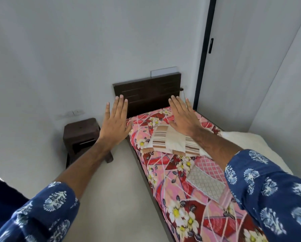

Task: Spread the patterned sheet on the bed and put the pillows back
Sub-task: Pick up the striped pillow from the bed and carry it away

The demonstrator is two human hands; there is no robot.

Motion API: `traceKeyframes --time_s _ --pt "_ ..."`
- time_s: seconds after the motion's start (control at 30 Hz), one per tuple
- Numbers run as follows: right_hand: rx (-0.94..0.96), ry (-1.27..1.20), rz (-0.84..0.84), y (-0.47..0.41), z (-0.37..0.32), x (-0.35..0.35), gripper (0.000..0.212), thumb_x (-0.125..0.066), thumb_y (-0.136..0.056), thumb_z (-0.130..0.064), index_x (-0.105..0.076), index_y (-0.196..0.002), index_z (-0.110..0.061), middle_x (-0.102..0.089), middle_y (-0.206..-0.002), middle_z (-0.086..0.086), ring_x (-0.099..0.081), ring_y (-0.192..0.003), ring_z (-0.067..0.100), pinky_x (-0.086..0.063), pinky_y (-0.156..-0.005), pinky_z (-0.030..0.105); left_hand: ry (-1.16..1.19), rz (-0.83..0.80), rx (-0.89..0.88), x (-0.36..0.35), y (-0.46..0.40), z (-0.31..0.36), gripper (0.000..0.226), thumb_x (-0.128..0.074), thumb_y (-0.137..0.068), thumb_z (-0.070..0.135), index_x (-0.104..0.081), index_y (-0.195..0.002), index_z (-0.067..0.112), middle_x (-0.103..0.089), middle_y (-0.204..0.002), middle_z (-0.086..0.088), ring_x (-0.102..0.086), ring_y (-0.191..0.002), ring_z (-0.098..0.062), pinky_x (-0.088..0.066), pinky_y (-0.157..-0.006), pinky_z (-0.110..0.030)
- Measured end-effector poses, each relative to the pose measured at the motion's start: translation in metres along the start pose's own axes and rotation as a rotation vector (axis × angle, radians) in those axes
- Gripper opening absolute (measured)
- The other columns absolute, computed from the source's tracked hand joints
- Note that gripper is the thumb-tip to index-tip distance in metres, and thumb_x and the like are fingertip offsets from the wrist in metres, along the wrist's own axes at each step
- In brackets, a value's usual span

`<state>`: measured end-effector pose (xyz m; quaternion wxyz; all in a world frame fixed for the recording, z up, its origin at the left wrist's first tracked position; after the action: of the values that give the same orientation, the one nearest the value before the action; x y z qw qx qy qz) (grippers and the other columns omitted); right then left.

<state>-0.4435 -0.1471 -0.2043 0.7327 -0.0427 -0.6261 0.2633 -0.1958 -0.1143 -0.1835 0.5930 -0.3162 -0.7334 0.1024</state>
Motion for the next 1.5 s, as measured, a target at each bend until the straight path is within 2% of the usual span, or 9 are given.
traceKeyframes --time_s 0.23,0.37,0.47,0.6,0.73,0.87,1.1,1.3,1.5 --pt "-0.002 0.014 -0.126 -0.013 -0.018 -0.090 0.093 -0.052 -0.096 -0.056 -0.004 -0.161 -0.010 -0.005 -0.169 0.014 -0.006 -0.156 0.032 0.001 -0.125 0.053 0.074 -0.087 -0.022 -0.094 -0.024 -0.006 0.087 -0.026 -0.102 0.065 -0.001 -0.161 0.006 0.002 -0.169 -0.015 0.005 -0.156 -0.031 -0.010 -0.125 -0.056" --pt "-0.059 0.026 -0.169 -0.037 -0.023 -0.131 0.088 -0.051 -0.097 -0.055 -0.011 -0.160 -0.009 -0.013 -0.168 0.015 -0.012 -0.156 0.033 -0.001 -0.125 0.052 0.138 -0.123 -0.073 -0.147 -0.048 -0.021 0.086 -0.018 -0.101 0.067 -0.004 -0.161 0.007 -0.001 -0.170 -0.014 0.004 -0.157 -0.030 -0.005 -0.126 -0.054" --pt "-0.134 -0.003 -0.220 -0.053 -0.025 -0.155 0.086 -0.045 -0.098 -0.057 -0.012 -0.161 -0.008 -0.015 -0.168 0.015 -0.013 -0.156 0.033 -0.011 -0.125 0.056 0.196 -0.162 -0.127 -0.179 -0.062 -0.030 0.087 -0.013 -0.100 0.068 -0.006 -0.161 0.007 -0.003 -0.169 -0.014 0.001 -0.157 -0.031 -0.009 -0.126 -0.055" --pt "-0.235 -0.031 -0.252 -0.075 -0.022 -0.184 0.087 -0.044 -0.097 -0.060 -0.014 -0.160 -0.007 -0.016 -0.167 0.016 -0.016 -0.155 0.035 -0.015 -0.123 0.060 0.232 -0.200 -0.208 -0.230 -0.086 -0.038 0.086 -0.012 -0.100 0.067 -0.008 -0.161 0.006 -0.008 -0.168 -0.016 -0.002 -0.156 -0.033 -0.014 -0.124 -0.058" --pt "-0.325 -0.022 -0.316 -0.082 -0.012 -0.222 0.089 -0.044 -0.096 -0.063 -0.016 -0.160 -0.008 -0.021 -0.166 0.017 -0.021 -0.152 0.038 -0.013 -0.123 0.061 0.261 -0.248 -0.283 -0.278 -0.114 -0.029 0.086 -0.009 -0.099 0.068 -0.004 -0.161 0.008 0.001 -0.167 -0.017 0.000 -0.156 -0.036 -0.011 -0.124 -0.061" --pt "-0.406 -0.050 -0.409 -0.084 0.014 -0.274 0.091 -0.046 -0.096 -0.061 -0.010 -0.161 -0.010 -0.012 -0.168 0.016 -0.014 -0.155 0.037 -0.008 -0.123 0.062 0.283 -0.290 -0.372 -0.327 -0.149 -0.002 0.084 -0.011 -0.099 0.067 -0.002 -0.162 0.012 -0.002 -0.168 -0.017 -0.001 -0.155 -0.037 -0.003 -0.123 -0.060" --pt "-0.610 -0.140 -0.526 -0.078 0.072 -0.374 0.090 -0.042 -0.100 -0.056 0.009 -0.160 -0.013 0.007 -0.169 0.013 0.003 -0.157 0.032 0.002 -0.125 0.055 0.343 -0.461 -0.562 -0.425 -0.210 0.064 0.082 -0.011 -0.099 0.064 -0.010 -0.161 0.010 -0.014 -0.167 -0.017 -0.014 -0.155 -0.037 -0.019 -0.121 -0.063" --pt "-0.839 -0.287 -0.647 -0.062 0.109 -0.457 0.088 -0.036 -0.102 -0.058 0.014 -0.159 -0.013 0.014 -0.168 0.012 0.010 -0.156 0.031 0.004 -0.125 0.054 0.305 -0.617 -0.895 -0.508 -0.258 0.138 0.085 0.002 -0.092 0.063 -0.001 -0.161 0.013 -0.006 -0.169 -0.016 -0.008 -0.156 -0.037 -0.018 -0.122 -0.061" --pt "-1.111 -0.493 -0.670 -0.043 0.119 -0.517 0.086 -0.044 -0.101 -0.052 0.005 -0.161 -0.012 0.004 -0.169 0.013 -0.001 -0.156 0.032 -0.004 -0.125 0.051 0.364 -0.716 -0.996 -0.584 -0.295 0.200 0.074 -0.029 -0.103 0.054 -0.007 -0.161 0.014 -0.006 -0.169 -0.014 -0.009 -0.156 -0.033 -0.016 -0.122 -0.056"
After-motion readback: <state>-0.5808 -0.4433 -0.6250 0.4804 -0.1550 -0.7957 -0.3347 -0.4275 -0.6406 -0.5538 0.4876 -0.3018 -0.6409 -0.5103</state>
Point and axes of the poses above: each hand's wrist, its own y-axis away from the middle knuckle, its own x-axis out of the back of the hand, z = x × y, the point moved 9 cm from there along -y, towards the middle knuckle
